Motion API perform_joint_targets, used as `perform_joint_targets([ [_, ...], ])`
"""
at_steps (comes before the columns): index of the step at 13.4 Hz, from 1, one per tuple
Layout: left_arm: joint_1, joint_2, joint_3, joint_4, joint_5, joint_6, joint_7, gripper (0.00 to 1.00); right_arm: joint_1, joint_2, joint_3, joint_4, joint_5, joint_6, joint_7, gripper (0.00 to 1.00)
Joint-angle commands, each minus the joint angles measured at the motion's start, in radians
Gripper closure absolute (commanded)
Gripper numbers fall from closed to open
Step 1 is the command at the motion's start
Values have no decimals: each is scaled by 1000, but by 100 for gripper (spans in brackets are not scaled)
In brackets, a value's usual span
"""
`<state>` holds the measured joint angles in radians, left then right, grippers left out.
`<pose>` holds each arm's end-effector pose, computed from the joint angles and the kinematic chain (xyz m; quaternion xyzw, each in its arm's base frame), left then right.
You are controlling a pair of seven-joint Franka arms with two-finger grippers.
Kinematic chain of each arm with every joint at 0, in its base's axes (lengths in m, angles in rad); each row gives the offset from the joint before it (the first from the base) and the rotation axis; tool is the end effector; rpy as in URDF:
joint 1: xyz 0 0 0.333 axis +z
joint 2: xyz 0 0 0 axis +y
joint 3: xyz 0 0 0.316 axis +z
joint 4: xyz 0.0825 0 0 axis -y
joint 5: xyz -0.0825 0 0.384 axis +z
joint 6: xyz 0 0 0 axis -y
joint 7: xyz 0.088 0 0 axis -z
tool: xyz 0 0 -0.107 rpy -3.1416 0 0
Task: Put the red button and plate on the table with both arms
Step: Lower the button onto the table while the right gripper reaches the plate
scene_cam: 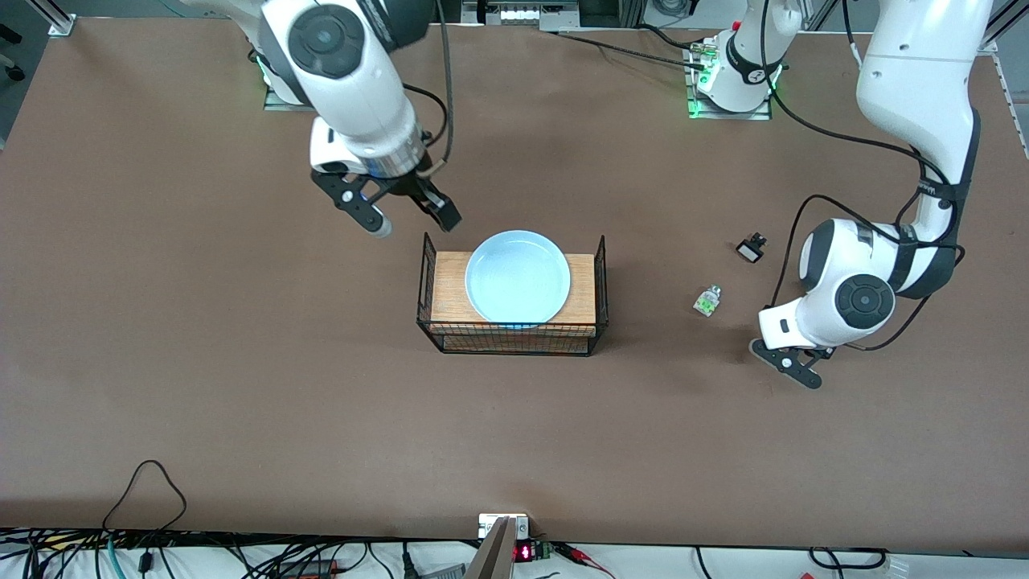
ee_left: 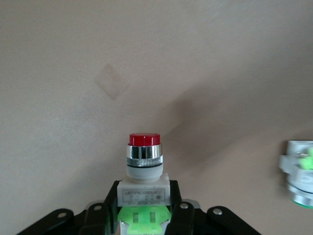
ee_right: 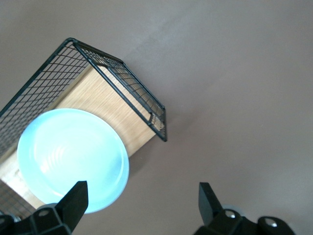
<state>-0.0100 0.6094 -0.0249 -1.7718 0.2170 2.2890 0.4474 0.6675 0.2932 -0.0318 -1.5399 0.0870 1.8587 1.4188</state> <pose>0.6509 -0.0167 0.2093 -0.9476 0.3082 0.0589 0.0602 0.5203 0.3952 0.4874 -0.9193 0.3915 0.0252 0.0303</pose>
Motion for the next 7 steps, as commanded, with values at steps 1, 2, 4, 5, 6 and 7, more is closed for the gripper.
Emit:
perform_joint_targets([
  [1, 15, 12, -12, -24, 22, 53, 22, 76, 33, 63, -14, 38, 16, 45, 126, 0],
  [2, 15, 26, -12, -23, 22, 63, 22, 75, 35, 79, -14, 38, 16, 66, 150, 0],
  [4, 28, 50, -12, -23, 22, 84, 22, 66, 37, 112, -13, 38, 19, 109, 186, 0],
  [5, 31, 52, -13, -25, 22, 83, 22, 54, 38, 122, -13, 38, 19, 126, 184, 0],
  [6, 30, 49, -13, -23, 21, 76, 19, 33, 46, 133, -13, 38, 22, 140, 186, 0],
  [7, 30, 44, -15, -21, 21, 69, 17, 0, 55, 142, -13, 37, 28, 151, 187, 0],
])
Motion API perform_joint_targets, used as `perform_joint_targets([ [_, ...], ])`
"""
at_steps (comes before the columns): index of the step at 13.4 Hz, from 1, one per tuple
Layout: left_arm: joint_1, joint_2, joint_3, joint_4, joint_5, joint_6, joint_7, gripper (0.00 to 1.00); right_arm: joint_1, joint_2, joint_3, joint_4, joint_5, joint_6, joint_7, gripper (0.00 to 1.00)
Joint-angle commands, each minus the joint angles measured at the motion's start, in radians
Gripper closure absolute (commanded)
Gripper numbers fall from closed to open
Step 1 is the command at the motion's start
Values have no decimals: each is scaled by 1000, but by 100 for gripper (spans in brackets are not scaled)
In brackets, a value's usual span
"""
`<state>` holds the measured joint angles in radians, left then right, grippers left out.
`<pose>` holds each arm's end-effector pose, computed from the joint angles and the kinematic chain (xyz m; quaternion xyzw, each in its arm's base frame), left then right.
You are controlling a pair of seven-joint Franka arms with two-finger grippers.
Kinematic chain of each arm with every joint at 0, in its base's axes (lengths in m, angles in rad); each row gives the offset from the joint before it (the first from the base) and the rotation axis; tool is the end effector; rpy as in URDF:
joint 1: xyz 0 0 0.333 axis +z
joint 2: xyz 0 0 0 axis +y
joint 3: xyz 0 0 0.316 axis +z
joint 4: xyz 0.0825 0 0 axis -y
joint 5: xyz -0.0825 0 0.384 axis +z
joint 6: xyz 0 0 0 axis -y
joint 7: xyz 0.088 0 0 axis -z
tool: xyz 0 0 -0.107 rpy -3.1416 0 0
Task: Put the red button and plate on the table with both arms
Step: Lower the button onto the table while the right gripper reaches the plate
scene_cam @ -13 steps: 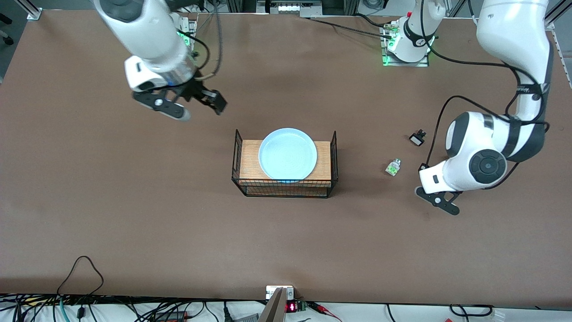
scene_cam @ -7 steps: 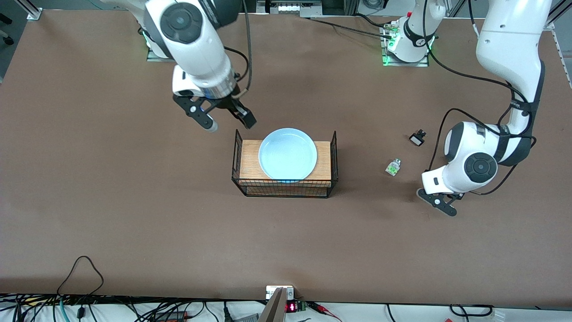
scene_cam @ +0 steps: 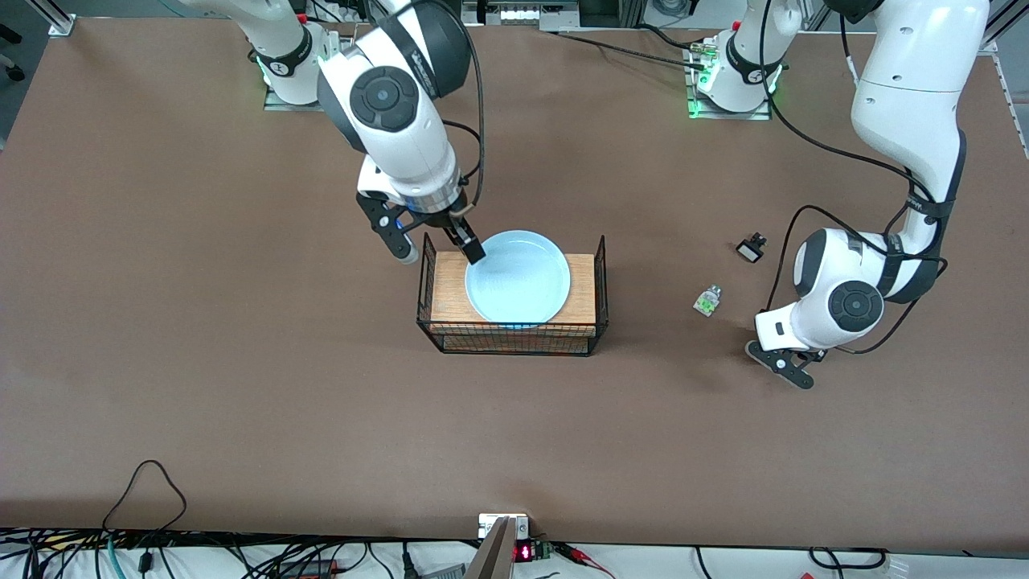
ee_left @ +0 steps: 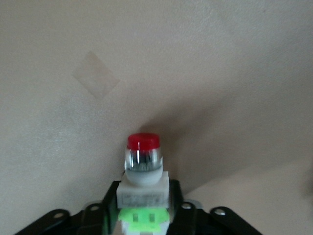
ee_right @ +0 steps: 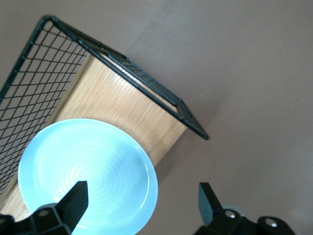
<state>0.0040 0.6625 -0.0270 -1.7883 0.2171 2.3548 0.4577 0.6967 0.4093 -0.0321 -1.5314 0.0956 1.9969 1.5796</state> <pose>0.6452 -0.0109 0.1734 -0.9467 0.3120 0.0599 0.0529 0.5324 0.4283 0.4266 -0.8885 0.4564 0.0217 0.0418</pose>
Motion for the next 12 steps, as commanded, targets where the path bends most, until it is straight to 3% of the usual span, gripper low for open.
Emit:
perform_joint_targets([
  [1, 14, -18, -17, -5, 19, -9, -8, 0, 32, 40, -12, 27, 19, 22, 27, 0],
  [8, 5, -227, -67, 99, -48, -472, -66, 0, 50, 109, -12, 19, 19, 72, 43, 0],
  [12, 4, -273, -193, 283, -48, -737, -268, 0, 52, 125, -14, 16, 19, 69, 45, 0],
])
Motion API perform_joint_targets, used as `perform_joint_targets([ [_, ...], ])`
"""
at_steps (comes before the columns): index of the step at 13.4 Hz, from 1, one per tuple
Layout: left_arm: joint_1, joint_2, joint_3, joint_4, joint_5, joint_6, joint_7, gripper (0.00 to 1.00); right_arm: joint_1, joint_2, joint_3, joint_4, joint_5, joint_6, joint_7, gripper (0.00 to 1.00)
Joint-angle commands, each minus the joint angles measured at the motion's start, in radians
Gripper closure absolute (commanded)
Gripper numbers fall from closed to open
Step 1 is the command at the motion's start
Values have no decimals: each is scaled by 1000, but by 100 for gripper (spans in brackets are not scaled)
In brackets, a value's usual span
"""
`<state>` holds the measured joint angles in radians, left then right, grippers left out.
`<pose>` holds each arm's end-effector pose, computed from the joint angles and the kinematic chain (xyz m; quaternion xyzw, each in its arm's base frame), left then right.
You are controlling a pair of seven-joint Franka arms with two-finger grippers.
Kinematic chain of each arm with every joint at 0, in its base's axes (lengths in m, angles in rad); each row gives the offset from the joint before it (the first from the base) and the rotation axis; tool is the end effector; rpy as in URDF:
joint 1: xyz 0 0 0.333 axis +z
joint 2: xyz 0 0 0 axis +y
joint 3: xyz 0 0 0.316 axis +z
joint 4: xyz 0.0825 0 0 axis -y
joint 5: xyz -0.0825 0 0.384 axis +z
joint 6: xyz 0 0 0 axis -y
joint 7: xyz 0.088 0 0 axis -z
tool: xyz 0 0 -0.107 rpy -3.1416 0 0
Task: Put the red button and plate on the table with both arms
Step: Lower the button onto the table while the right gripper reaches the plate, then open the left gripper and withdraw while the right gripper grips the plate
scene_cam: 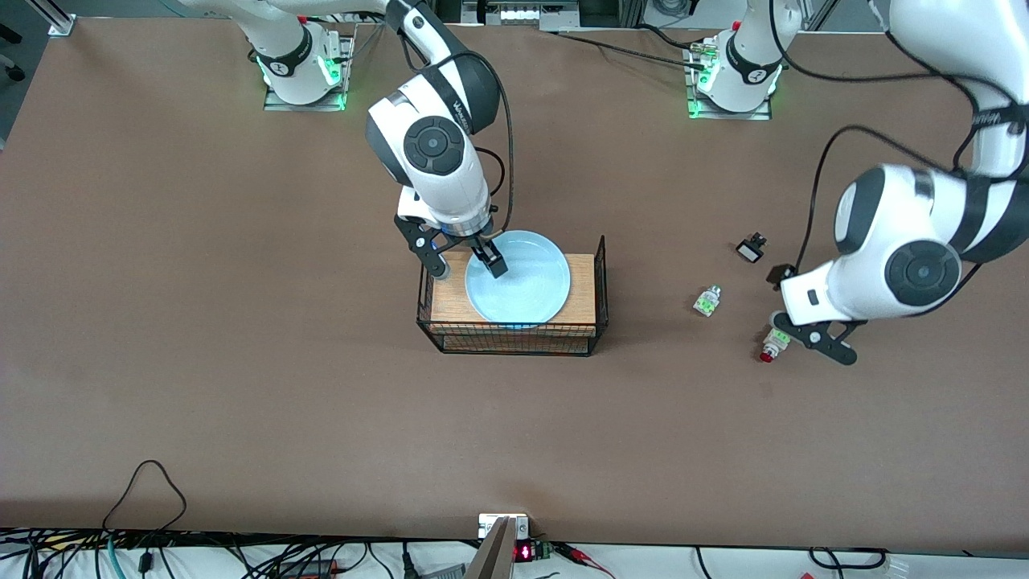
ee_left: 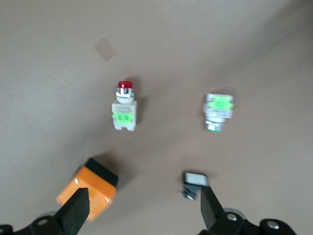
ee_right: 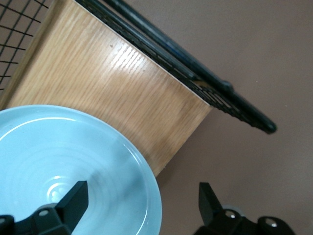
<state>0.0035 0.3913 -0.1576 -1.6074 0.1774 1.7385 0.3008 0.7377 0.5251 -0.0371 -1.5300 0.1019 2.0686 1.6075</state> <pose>0.6345 -0.0715 0.3864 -0.9593 0.2465 0.1302 0.0450 0.5274 0.4567 0.3538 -0.8887 0.4570 0.0298 0.0208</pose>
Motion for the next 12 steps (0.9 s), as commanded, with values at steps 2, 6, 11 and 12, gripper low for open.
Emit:
perform_joint_targets([
  [2, 1, 0, -103, 237, -9, -245, -237, 0, 12, 21, -9, 16, 13, -2, 22, 0],
  [6, -8, 0, -129, 346, -10, -272, -264, 0, 31, 27, -9, 16, 13, -2, 23, 9],
  [11, -37, 6, -132, 373, -12, -281, -273, 0, 31, 24, -7, 14, 13, -12, 17, 75],
  [12, -37, 4, -134, 373, -12, -281, -273, 0, 31, 23, -7, 14, 13, -12, 8, 83],
])
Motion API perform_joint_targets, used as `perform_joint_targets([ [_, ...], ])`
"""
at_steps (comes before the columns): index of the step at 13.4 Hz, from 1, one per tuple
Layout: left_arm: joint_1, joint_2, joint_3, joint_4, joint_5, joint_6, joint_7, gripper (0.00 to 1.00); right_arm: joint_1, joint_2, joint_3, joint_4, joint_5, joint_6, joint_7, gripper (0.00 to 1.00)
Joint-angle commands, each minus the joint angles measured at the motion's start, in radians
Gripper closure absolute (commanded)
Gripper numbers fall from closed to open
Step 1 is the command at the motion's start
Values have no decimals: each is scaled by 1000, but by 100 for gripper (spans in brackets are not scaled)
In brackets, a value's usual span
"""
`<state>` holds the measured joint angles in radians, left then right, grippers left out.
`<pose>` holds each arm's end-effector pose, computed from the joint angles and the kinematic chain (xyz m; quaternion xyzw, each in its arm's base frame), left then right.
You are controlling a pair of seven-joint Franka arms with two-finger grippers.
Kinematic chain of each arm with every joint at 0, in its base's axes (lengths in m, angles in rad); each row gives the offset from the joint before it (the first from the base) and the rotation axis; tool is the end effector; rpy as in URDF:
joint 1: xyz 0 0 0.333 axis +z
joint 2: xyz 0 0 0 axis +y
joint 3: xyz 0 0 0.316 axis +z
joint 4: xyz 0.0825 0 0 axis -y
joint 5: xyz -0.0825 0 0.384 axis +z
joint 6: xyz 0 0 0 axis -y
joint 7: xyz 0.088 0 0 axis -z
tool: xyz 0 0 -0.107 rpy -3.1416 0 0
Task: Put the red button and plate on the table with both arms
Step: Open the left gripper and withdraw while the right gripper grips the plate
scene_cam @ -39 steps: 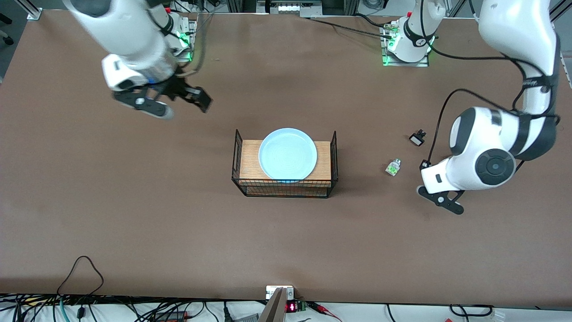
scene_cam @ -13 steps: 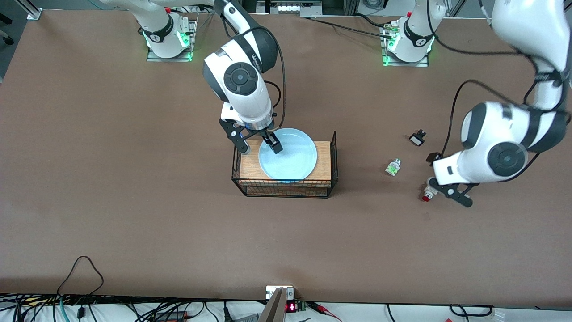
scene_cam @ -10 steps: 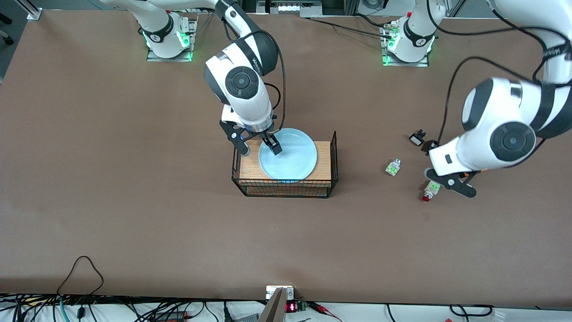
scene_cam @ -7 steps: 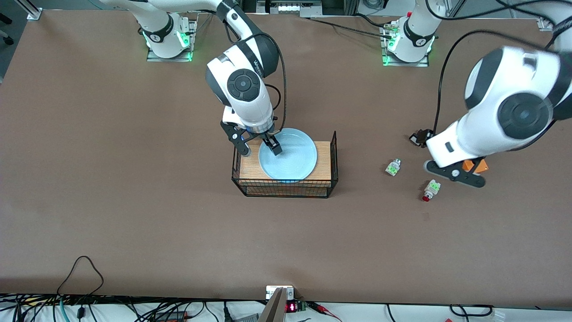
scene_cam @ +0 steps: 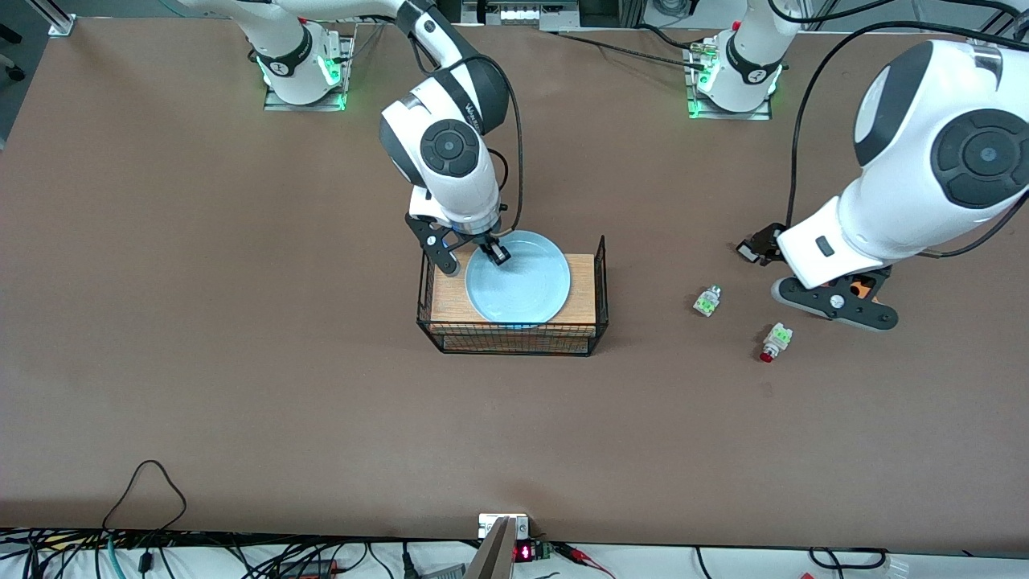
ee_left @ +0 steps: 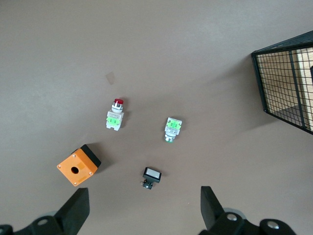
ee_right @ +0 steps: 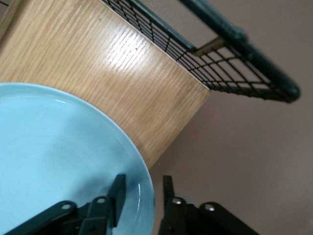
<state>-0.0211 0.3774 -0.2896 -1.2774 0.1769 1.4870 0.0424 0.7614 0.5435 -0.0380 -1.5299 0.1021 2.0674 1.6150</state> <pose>0.6335 -0.1467 0.5340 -0.9820 0.1689 0.0712 0.0451 0.5168 0.4688 0.3410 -0.8921 0.4504 0.0332 0.0112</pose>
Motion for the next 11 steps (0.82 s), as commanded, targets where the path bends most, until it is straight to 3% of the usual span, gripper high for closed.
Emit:
perform_joint_targets([
  [1, -16, 18, -2, 43, -11, -30, -15, 0, 9, 4, -7, 14, 13, -10, -4, 94],
  [3, -19, 14, -3, 44, -10, -31, -16, 0, 7, 3, -8, 16, 13, -12, -7, 100],
  [11, -23, 12, -11, 44, -20, -48, -46, 0, 12, -40, -7, 14, 13, -27, -67, 100],
])
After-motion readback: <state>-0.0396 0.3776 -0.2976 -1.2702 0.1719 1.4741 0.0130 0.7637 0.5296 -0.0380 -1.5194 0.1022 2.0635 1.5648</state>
